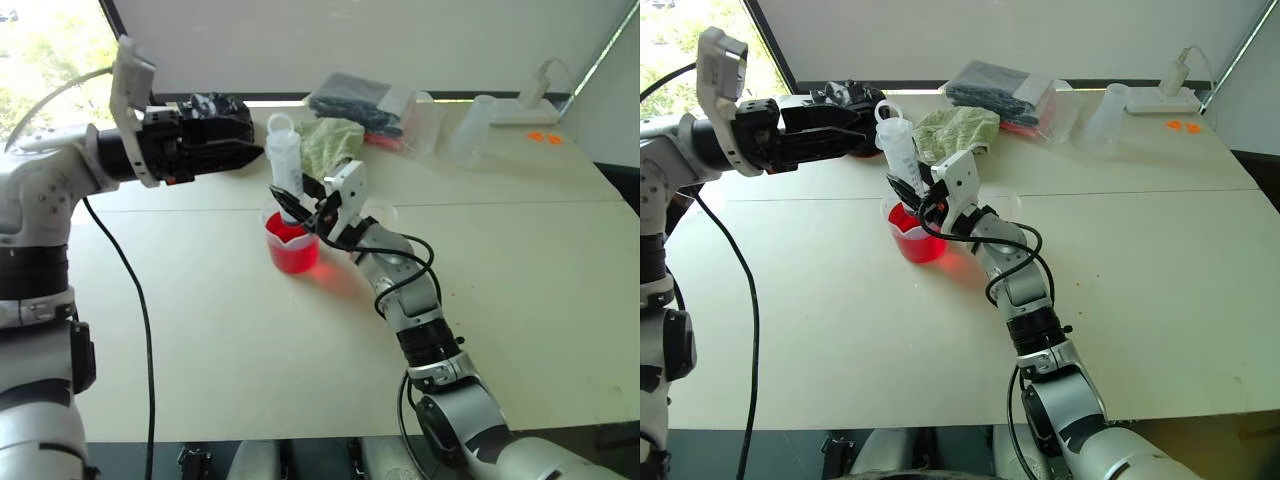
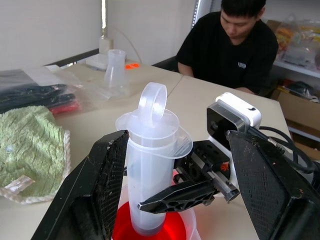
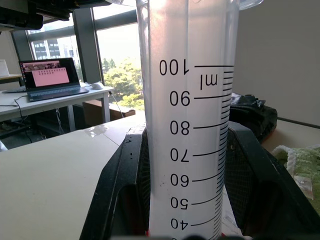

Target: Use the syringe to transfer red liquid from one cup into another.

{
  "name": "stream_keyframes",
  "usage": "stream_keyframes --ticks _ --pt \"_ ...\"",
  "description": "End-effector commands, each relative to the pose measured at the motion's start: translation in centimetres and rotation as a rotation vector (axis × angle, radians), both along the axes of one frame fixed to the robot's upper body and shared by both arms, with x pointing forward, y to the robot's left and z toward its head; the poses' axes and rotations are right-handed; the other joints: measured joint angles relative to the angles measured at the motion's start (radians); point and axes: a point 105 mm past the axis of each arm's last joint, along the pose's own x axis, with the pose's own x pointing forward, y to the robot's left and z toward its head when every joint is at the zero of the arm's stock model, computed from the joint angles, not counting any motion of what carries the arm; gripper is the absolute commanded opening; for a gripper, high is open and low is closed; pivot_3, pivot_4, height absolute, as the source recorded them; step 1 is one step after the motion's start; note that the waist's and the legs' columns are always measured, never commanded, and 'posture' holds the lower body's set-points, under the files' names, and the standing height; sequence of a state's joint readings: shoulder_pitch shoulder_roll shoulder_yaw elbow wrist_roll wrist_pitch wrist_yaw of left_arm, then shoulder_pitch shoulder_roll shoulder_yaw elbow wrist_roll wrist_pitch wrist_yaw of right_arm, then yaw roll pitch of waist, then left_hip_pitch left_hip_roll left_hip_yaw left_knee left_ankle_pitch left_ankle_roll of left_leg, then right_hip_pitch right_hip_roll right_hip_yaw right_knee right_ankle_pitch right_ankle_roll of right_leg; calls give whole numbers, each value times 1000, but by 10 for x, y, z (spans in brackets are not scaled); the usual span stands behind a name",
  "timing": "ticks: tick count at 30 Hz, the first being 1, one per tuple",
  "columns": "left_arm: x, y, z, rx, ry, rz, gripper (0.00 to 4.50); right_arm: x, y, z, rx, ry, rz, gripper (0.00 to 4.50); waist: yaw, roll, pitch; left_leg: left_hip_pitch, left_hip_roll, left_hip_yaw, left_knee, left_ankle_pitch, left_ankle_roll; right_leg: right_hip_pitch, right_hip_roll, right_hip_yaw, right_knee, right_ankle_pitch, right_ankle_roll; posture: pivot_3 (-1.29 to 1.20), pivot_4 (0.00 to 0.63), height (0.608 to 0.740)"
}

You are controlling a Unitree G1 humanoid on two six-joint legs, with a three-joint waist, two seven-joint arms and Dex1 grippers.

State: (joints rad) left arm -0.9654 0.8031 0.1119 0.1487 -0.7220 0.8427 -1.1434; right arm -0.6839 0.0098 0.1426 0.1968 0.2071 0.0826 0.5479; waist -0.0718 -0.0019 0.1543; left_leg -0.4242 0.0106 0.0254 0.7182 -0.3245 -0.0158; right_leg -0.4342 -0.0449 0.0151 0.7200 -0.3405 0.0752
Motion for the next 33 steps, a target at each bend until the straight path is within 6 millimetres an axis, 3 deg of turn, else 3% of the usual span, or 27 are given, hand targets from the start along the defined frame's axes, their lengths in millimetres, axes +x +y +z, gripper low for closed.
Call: stream_keyframes --ticks 1,12,21,24,29,33 --pt "0 -4 14 0 -68 -12 3290 -9 3 18 21 -68 22 1401 0 0 0 0 0 0 0 0 0 0 0 0 0 0 0 0 150 711" --pt "19 -18 14 -66 -55 -35 3290 -13 5 19 18 -68 31 1401 -2 0 0 0 0 0 0 0 0 0 0 0 0 0 0 0 150 711" --pt "21 -28 12 -84 -46 -77 3290 -13 5 18 13 -64 26 1401 -3 0 0 0 0 0 0 0 0 0 0 0 0 0 0 0 150 711" --pt "20 -30 12 -89 -45 -86 2425 -13 4 17 10 -62 24 1401 -2 0 0 0 0 0 0 0 0 0 0 0 0 0 0 0 150 711" --pt "20 -32 11 -91 -44 -92 191 -13 4 16 8 -60 23 1401 -2 0 0 0 0 0 0 0 0 0 0 0 0 0 0 0 150 711" --pt "20 -32 11 -89 -47 -89 35 -12 5 16 6 -57 25 1401 -2 0 0 0 0 0 0 0 0 0 0 0 0 0 0 0 150 711"
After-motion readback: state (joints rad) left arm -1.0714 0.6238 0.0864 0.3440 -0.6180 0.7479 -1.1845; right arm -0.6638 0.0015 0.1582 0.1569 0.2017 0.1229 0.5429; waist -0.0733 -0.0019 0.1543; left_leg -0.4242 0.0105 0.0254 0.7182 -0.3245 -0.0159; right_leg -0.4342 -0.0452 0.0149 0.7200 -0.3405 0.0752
